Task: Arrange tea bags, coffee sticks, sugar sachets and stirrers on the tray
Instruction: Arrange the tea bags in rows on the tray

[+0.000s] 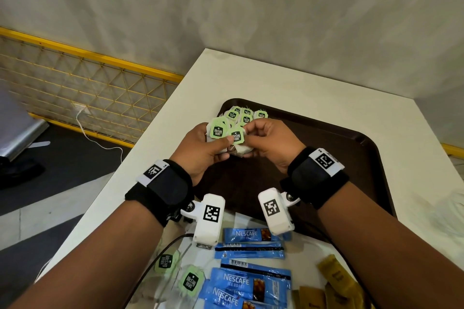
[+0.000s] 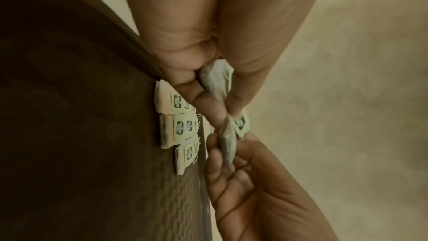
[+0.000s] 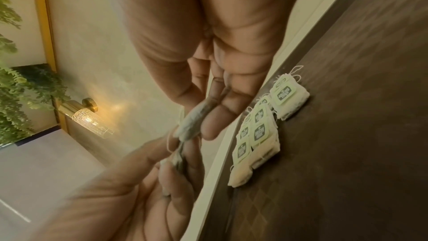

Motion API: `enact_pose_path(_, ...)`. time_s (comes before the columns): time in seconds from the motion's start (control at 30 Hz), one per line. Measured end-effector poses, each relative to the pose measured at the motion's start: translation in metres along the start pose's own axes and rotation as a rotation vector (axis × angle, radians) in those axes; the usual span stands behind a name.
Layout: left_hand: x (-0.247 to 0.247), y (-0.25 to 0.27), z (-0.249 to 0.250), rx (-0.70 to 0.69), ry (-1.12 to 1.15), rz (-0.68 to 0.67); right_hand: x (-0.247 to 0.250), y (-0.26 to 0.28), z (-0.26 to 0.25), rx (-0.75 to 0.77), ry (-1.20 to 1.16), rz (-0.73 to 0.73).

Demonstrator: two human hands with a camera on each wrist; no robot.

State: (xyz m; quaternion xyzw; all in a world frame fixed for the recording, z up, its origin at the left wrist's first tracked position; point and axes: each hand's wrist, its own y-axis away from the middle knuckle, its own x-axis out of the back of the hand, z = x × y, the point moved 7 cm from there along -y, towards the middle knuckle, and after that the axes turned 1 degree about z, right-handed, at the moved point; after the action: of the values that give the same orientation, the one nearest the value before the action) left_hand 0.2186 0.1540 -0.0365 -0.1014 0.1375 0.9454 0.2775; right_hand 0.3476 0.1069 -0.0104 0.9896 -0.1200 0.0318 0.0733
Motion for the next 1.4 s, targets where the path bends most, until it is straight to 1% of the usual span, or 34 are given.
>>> enact_pose_path(0.1, 0.005, -0.002, -0.003, -0.018, -0.046, 0.035, 0.002, 0.001, 0.005, -0.110, 0.046, -0.024)
enact_pose_path(0.13, 0.006, -0.002, -0.003, -0.018, -0.058, 0.039, 0.003, 0.001, 0.007, -0.119, 0.083, -0.031)
enact_pose_path(0.23, 0.005, -0.002, -0.006, -0.006, -0.069, 0.030, 0.006, 0.001, 0.007, -0.079, 0.171, -0.036)
enact_pose_path(0.27, 0.004, -0.002, -0.006, -0.001, -0.067, 0.023, 0.008, 0.001, 0.008, -0.070, 0.166, -0.016)
enact_pose_path(0.33, 0.002, -0.001, -0.007, 0.004, -0.062, 0.008, 0.018, -0.001, 0.011, -0.084, 0.120, 0.073)
enact_pose_path(0.4, 0.004, -0.001, -0.008, 0.015, -0.049, 0.017, 0.032, -0.002, 0.017, -0.131, 0.063, 0.166)
enact_pose_path(0.47, 0.008, -0.001, -0.008, 0.036, -0.026, 0.052, 0.043, -0.003, 0.026, -0.192, 0.056, 0.219)
enact_pose_path(0.53, 0.012, -0.001, -0.009, 0.062, -0.004, 0.079, 0.050, -0.003, 0.035, -0.247, 0.097, 0.242)
enact_pose_path(0.63, 0.012, 0.000, -0.009, 0.082, 0.004, 0.080, 0.051, -0.003, 0.043, -0.300, 0.141, 0.251)
enact_pose_path(0.73, 0.012, 0.002, -0.009, 0.093, 0.015, 0.079, 0.049, -0.006, 0.045, -0.329, 0.187, 0.255)
enact_pose_path(0.83, 0.012, 0.004, -0.010, 0.114, 0.048, 0.091, 0.052, -0.012, 0.045, -0.336, 0.258, 0.288)
enact_pose_path(0.9, 0.013, 0.005, -0.011, 0.130, 0.081, 0.104, 0.054, -0.015, 0.043, -0.349, 0.328, 0.297)
enact_pose_path(1.03, 0.014, 0.008, -0.013, 0.159, 0.120, 0.093, 0.055, -0.016, 0.042, -0.441, 0.518, 0.265)
enact_pose_path(1.07, 0.014, 0.009, -0.012, 0.156, 0.106, 0.080, 0.055, -0.016, 0.037, -0.425, 0.606, 0.253)
enact_pose_path(1.1, 0.014, 0.010, -0.012, 0.153, 0.086, 0.066, 0.054, -0.017, 0.030, -0.376, 0.736, 0.243)
enact_pose_path(1.13, 0.014, 0.011, -0.012, 0.151, 0.064, 0.055, 0.052, -0.018, 0.021, -0.306, 0.856, 0.244)
enact_pose_path(1.17, 0.014, 0.012, -0.012, 0.153, 0.044, 0.048, 0.048, -0.018, 0.011, -0.222, 0.914, 0.258)
enact_pose_path(1.2, 0.014, 0.014, -0.012, 0.155, 0.028, 0.044, 0.041, -0.017, 0.004, -0.153, 0.901, 0.252)
enact_pose_path(1.27, 0.014, 0.015, -0.011, 0.154, 0.005, 0.035, 0.020, -0.017, -0.001, -0.083, 0.690, 0.147)
enact_pose_path(1.33, 0.012, 0.017, -0.009, 0.143, 0.009, 0.017, -0.004, -0.015, -0.001, -0.096, 0.475, 0.017)
enact_pose_path(1.4, 0.012, 0.019, -0.008, 0.138, 0.028, 0.006, -0.019, -0.014, -0.004, -0.089, 0.364, -0.038)
